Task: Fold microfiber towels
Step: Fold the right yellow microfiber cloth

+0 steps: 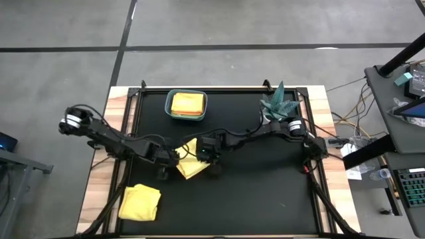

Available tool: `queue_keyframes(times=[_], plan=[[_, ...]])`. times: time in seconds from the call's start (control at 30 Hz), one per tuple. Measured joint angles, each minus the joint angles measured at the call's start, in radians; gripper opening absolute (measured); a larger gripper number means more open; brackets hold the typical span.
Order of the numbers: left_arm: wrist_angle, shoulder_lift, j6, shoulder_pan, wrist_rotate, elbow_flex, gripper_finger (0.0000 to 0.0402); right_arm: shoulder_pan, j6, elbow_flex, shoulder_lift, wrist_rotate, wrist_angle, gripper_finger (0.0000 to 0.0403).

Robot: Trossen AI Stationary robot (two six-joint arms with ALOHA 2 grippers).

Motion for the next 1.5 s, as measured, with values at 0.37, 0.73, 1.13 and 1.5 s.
queue_keyframes(times=[0.37, 0.73, 1.13, 1.5], plan=[[0.236, 0.060, 0.153, 0.058, -0.164, 0.016, 0.0001, 0.024, 0.014, -0.003, -0.063, 0.209, -0.264, 0.0009], [0.287, 0.068, 0.172, 0.072, -0.156, -0.003, 0.0001, 0.045, 0.071, -0.003, -0.130, 0.221, -0.201, 0.0009], [0.309, 0.069, 0.189, 0.072, -0.154, -0.012, 0.0001, 0.130, 0.142, -0.065, -0.098, 0.216, 0.188, 0.0033], [0.305, 0.069, 0.200, 0.072, -0.154, -0.012, 0.0001, 0.141, 0.183, -0.075, -0.064, 0.217, 0.191, 0.0161]])
